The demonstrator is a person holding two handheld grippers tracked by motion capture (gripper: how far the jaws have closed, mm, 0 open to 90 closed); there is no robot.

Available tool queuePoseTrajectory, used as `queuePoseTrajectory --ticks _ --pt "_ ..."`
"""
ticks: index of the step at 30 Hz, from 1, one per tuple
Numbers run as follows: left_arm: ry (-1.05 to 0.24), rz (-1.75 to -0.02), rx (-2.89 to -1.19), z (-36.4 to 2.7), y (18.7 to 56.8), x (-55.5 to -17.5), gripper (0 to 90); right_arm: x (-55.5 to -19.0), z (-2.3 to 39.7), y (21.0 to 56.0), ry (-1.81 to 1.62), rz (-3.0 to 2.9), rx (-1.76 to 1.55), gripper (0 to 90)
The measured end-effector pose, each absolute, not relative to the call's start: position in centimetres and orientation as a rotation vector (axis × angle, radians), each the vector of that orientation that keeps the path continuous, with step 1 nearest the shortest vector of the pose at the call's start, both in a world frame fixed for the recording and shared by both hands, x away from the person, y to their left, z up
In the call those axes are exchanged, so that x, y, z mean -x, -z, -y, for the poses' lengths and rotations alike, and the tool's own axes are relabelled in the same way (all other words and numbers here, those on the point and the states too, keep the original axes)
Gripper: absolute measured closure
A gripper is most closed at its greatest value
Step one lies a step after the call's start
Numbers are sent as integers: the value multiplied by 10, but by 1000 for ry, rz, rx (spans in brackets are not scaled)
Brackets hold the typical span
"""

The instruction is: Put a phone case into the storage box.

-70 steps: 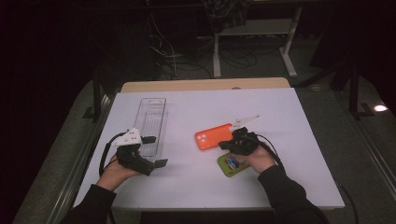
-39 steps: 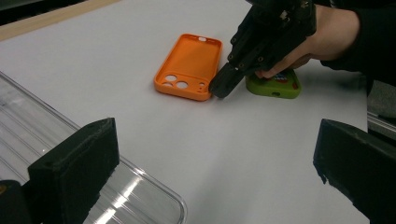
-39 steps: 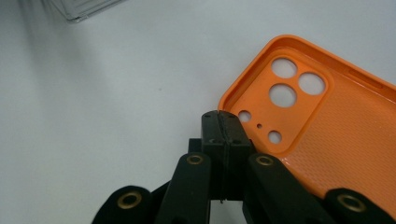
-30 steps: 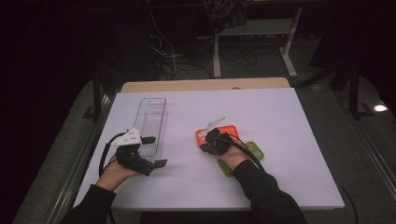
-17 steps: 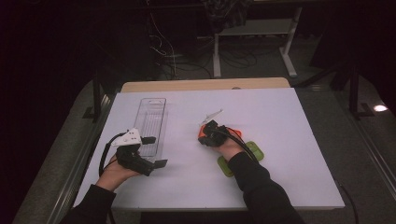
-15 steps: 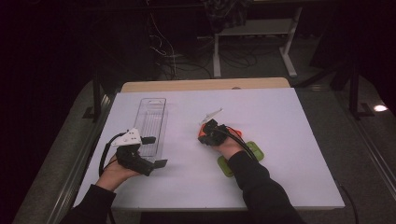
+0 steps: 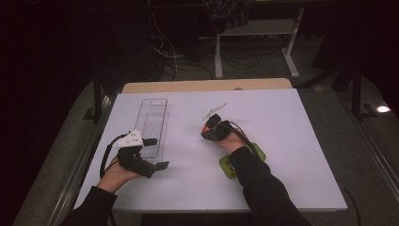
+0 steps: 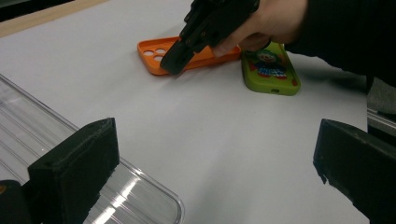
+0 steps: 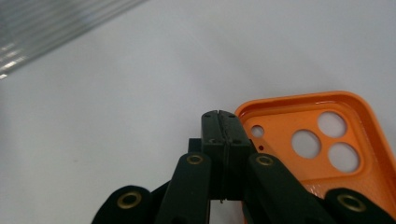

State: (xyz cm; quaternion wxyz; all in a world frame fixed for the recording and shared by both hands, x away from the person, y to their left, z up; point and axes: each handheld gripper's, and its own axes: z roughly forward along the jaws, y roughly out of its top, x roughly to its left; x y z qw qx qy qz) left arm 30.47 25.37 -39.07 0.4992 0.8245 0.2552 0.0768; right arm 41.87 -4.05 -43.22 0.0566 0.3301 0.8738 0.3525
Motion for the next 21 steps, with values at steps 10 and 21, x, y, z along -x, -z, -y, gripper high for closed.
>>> queuePoseTrajectory --ticks 10,21 --pt "-192 -603 -2033 -254 391 -306 0 -390 86 405 -1189 -2557 -1046 647" --pt "-192 -597 -2036 -252 392 -306 0 -346 136 399 -1173 -2506 -1090 267"
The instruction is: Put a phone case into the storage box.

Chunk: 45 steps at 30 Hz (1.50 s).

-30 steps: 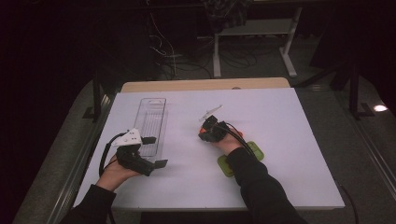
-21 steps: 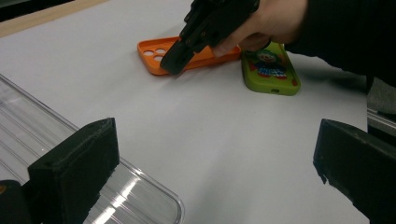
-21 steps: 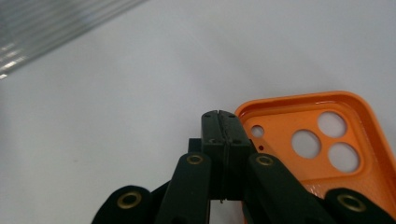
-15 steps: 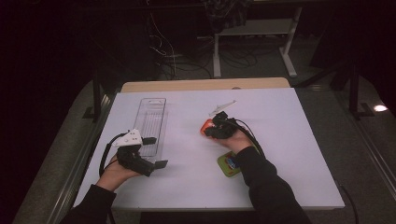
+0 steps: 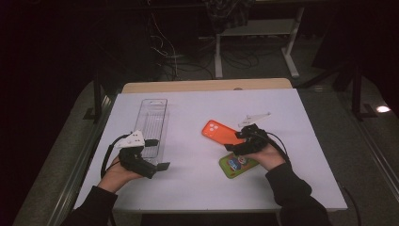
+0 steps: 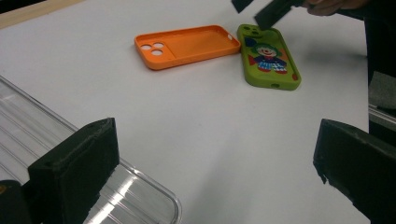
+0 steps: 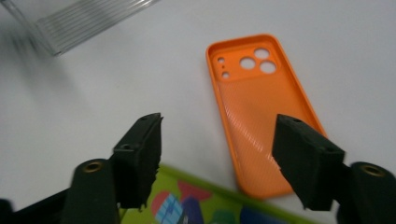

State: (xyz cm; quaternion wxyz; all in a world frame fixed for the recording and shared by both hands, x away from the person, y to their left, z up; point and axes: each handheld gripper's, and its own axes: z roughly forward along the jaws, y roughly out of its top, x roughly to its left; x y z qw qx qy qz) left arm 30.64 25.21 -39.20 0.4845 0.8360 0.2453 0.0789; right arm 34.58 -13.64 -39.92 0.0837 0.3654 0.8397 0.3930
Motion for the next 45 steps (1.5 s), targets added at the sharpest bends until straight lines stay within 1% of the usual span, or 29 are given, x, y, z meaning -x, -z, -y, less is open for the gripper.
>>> queuePoseTrajectory --ticks 1,2,3,4,5,6,9,10,11,18,29,36,37,42,45 --pt "-188 -604 -2028 -252 392 -306 0 -343 140 400 -1174 -2506 -1097 246" --pt "-188 -604 -2028 -252 392 -306 0 -343 140 400 -1174 -2506 -1097 246" --pt "-190 -604 -2028 -252 392 -306 0 -335 149 402 -1194 -2497 -1112 184" --pt "-190 -604 -2028 -252 392 -306 0 -335 149 402 -1194 -2497 -1112 184" --pt "-192 -602 -2030 -252 392 -306 0 -328 157 406 -1194 -2465 -1107 136" --pt "-191 -604 -2028 -252 392 -306 0 -328 157 406 -1194 -2465 -1107 136" --pt "-187 -605 -2020 -252 392 -306 0 -315 170 411 -1215 -2432 -1102 48" --pt "-187 -605 -2020 -252 392 -306 0 -315 170 411 -1215 -2432 -1102 48" --pt "-186 -607 -2018 -252 392 -306 0 -310 178 414 -1226 -2418 -1109 7" --pt "-193 -606 -2021 -253 392 -306 0 -292 192 423 -1263 -2417 -1119 0" --pt "-196 -611 -2020 -252 393 -306 0 -292 194 418 -1234 -2455 -1113 0" --pt "-203 -597 -2046 -254 392 -307 0 -300 185 402 -1174 -2523 -1062 0" --pt "-200 -603 -2043 -253 392 -307 0 -307 182 396 -1171 -2547 -1057 9" --pt "-200 -607 -2035 -253 392 -306 0 -319 177 388 -1177 -2539 -1033 4" --pt "-200 -608 -2039 -254 391 -307 0 -336 170 381 -1164 -2548 -1018 0"
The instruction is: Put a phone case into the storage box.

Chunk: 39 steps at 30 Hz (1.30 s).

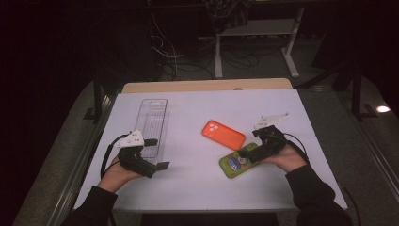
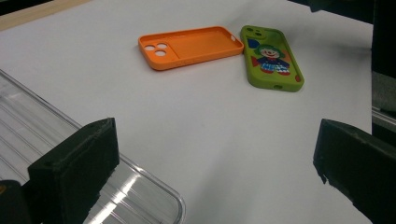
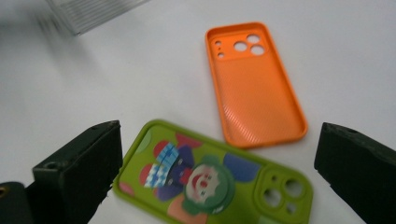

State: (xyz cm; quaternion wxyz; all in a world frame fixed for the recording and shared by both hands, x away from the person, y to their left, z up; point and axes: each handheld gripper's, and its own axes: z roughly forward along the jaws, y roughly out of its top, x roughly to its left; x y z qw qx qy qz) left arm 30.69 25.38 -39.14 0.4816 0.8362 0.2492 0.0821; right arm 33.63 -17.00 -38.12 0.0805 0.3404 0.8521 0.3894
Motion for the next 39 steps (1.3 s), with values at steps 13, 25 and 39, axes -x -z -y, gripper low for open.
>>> queuePoseTrajectory --ticks 13,25,39 --pt "-188 -608 -2033 -252 392 -307 0 -393 144 373 -1036 -2639 -957 0" --pt "-184 -605 -2032 -251 392 -307 0 -425 121 385 -961 -2730 -888 0" --pt "-179 -597 -2033 -251 392 -306 0 -445 99 408 -749 -2830 -830 0"
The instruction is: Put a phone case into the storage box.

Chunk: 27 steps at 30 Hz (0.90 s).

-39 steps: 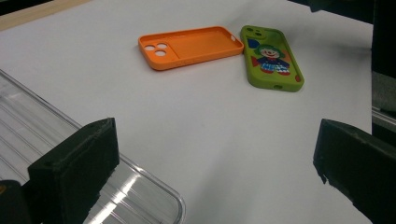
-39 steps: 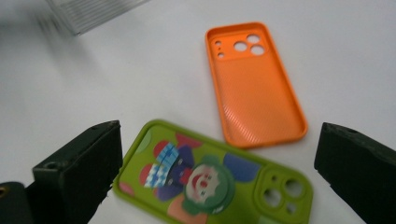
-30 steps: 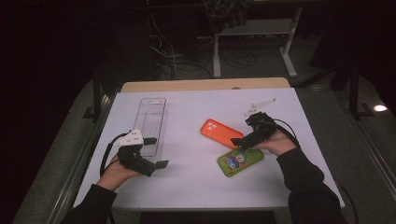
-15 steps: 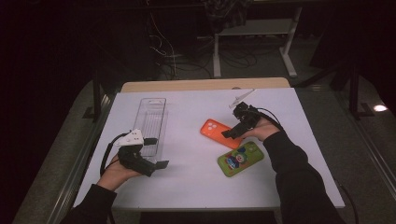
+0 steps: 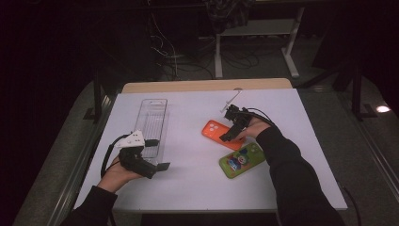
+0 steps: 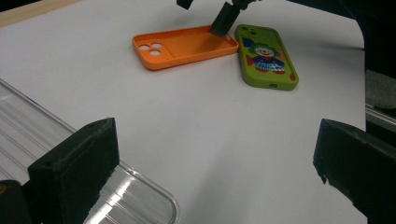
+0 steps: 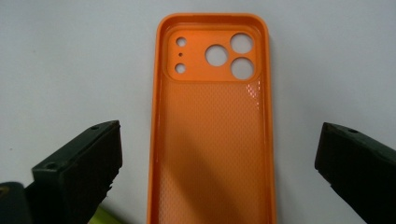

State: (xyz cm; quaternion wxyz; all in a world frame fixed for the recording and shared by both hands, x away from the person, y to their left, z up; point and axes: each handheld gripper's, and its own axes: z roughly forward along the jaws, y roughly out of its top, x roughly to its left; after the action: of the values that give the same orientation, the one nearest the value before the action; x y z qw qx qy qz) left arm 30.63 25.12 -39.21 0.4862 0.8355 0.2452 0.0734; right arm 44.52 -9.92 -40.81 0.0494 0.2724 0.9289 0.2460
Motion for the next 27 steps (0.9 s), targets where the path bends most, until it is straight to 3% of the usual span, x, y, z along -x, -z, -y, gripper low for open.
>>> queuePoseTrajectory --ticks 15,27 --pt "-174 -601 -2033 -251 393 -306 0 -453 88 430 -721 -2869 -821 14" --pt "-175 -600 -2033 -251 393 -305 0 -452 83 437 -668 -2876 -789 95"
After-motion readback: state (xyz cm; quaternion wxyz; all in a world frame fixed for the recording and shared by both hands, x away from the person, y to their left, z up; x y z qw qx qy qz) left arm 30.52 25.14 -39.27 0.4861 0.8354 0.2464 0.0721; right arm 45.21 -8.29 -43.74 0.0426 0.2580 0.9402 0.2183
